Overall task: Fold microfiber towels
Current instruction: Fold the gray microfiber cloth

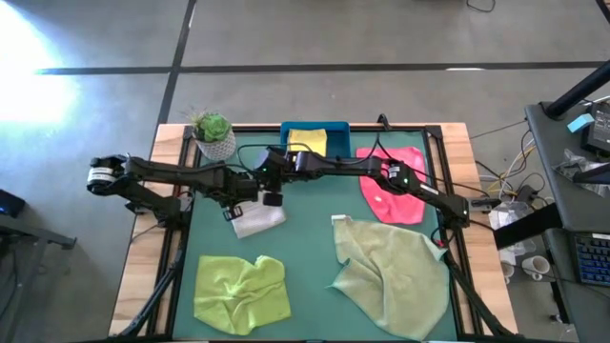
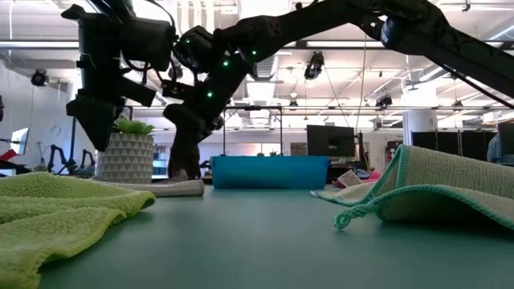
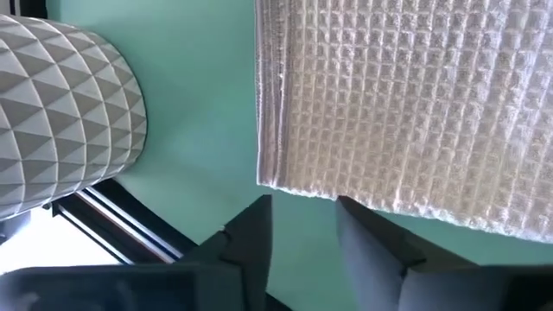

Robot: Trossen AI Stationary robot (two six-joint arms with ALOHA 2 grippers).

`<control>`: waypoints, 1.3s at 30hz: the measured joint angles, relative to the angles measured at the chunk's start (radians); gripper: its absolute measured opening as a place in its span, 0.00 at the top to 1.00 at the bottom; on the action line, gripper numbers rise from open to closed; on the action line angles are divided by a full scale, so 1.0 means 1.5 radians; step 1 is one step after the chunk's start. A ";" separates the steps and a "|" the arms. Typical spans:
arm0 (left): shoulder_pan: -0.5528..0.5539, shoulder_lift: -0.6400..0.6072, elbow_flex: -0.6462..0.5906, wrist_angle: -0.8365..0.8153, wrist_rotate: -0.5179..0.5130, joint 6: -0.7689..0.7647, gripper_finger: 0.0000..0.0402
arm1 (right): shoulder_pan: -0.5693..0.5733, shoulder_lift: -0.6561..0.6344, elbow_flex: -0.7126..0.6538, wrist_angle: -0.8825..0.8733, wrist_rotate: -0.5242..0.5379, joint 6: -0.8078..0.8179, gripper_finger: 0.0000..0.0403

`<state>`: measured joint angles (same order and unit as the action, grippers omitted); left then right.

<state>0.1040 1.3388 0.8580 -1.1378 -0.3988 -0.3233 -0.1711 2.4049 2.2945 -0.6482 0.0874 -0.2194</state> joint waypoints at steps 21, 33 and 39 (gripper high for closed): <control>-0.014 -0.190 0.000 0.023 0.021 0.010 0.66 | 0.028 -0.077 0.028 -0.401 -0.006 0.115 0.75; -0.014 -0.210 -0.119 0.352 0.188 0.034 0.66 | 0.093 -0.118 -0.031 -0.494 -0.006 0.130 0.79; -0.014 -0.177 -0.155 0.463 0.243 0.031 0.66 | 0.092 -0.174 -0.109 -0.490 -0.004 0.163 0.79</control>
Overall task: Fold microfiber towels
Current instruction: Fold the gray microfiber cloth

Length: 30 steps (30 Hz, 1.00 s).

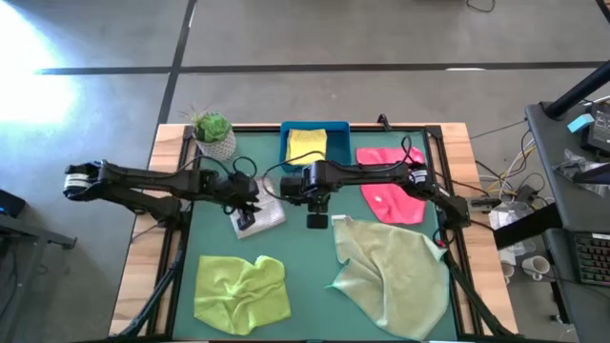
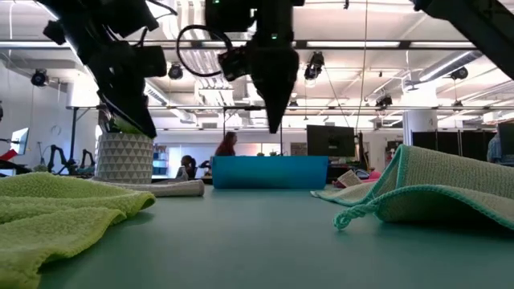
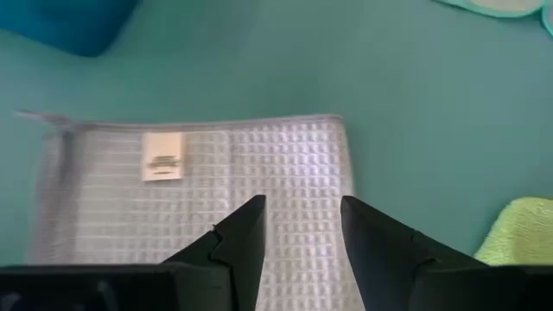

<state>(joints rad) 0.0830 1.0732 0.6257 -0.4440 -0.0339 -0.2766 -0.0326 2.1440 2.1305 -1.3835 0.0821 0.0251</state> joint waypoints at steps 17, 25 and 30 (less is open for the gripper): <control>0.000 0.229 0.002 0.124 0.063 -0.047 0.66 | 0.000 -0.320 -0.420 0.261 -0.002 0.020 0.83; 0.001 0.304 0.015 0.206 0.049 -0.140 0.66 | 0.000 -0.395 -0.529 0.302 -0.001 0.030 0.83; 0.001 0.334 0.015 0.275 -0.008 -0.280 0.66 | 0.001 -0.416 -0.586 0.315 -0.001 0.047 0.83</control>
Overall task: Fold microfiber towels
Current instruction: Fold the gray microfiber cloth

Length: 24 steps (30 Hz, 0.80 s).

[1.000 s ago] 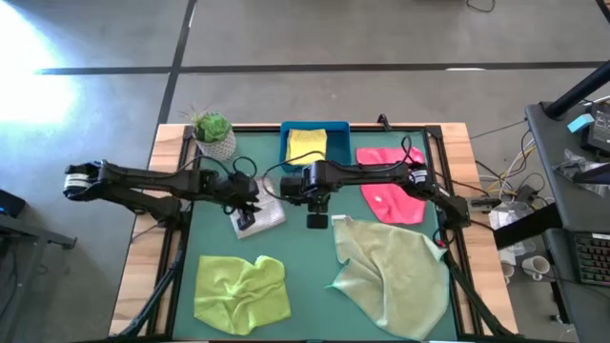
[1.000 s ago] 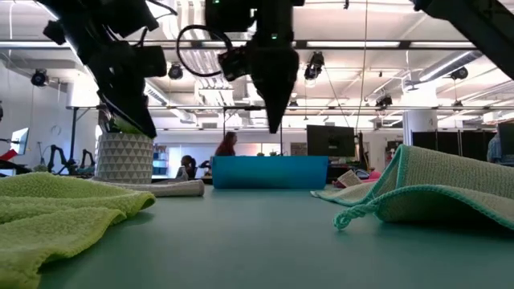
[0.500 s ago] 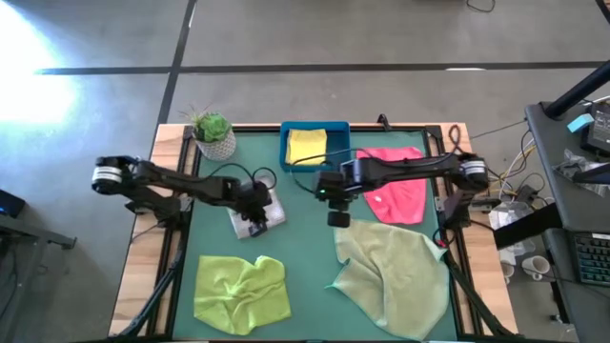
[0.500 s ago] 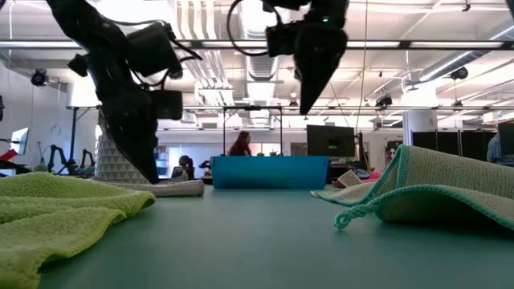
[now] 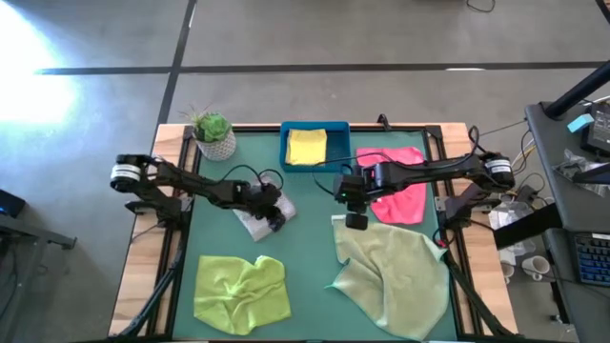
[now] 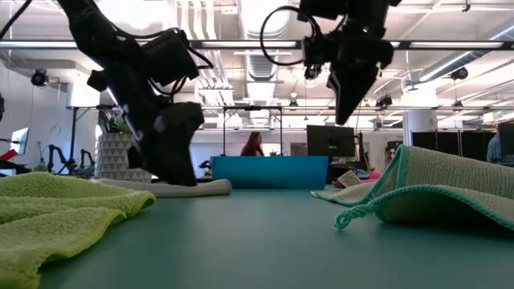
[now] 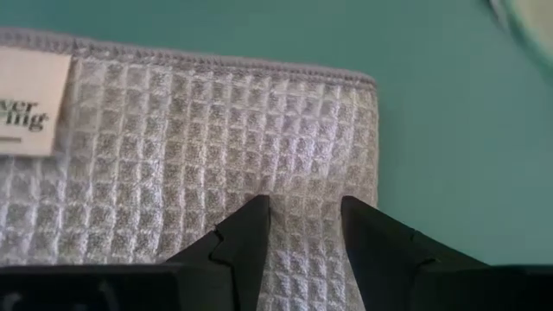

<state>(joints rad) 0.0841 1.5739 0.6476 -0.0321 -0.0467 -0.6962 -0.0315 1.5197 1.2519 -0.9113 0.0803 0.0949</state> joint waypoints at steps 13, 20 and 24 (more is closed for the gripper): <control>0.001 -0.065 0.022 0.095 -0.057 -0.018 0.66 | 0.001 -0.005 -0.068 0.015 0.000 0.012 0.84; 0.001 -0.202 0.027 -0.240 -0.073 0.014 0.66 | 0.001 -0.005 -0.092 0.076 -0.001 0.003 0.84; 0.001 -0.244 0.022 -0.406 -0.112 0.011 0.66 | 0.001 -0.005 -0.100 0.107 -0.001 0.001 0.84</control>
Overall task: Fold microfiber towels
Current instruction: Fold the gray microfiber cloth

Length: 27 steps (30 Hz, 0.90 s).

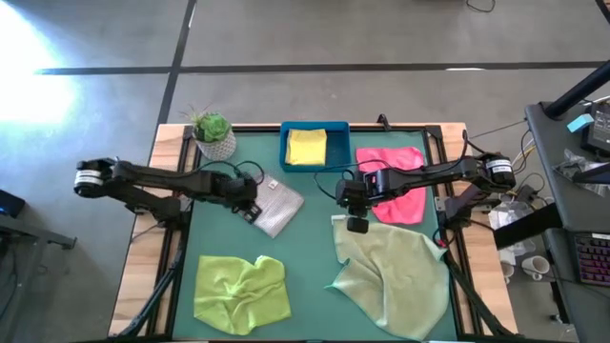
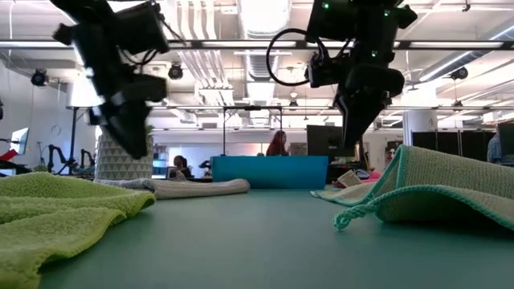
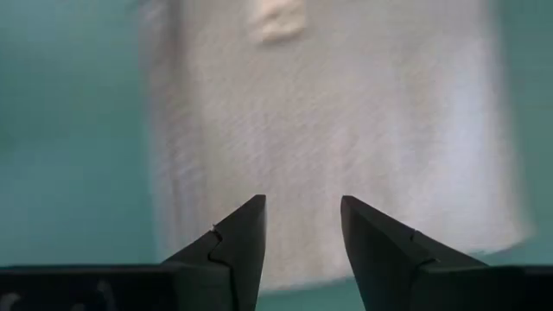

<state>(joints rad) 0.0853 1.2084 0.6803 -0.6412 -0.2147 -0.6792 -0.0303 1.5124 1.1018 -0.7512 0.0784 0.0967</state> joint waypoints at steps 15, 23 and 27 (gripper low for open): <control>0.001 0.094 -0.030 -0.032 0.049 -0.064 0.66 | 0.000 0.000 0.017 0.022 0.000 -0.030 0.85; -0.014 0.167 0.014 -0.015 0.184 -0.161 0.66 | 0.000 0.000 0.018 0.022 0.000 -0.037 0.85; -0.022 0.187 0.053 0.002 0.255 -0.191 0.66 | 0.000 0.000 0.014 0.021 0.000 -0.034 0.85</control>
<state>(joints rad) 0.0527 1.4890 0.7600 -0.6385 0.1678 -0.9655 -0.0307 1.5124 1.1230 -0.7195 0.0788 0.0456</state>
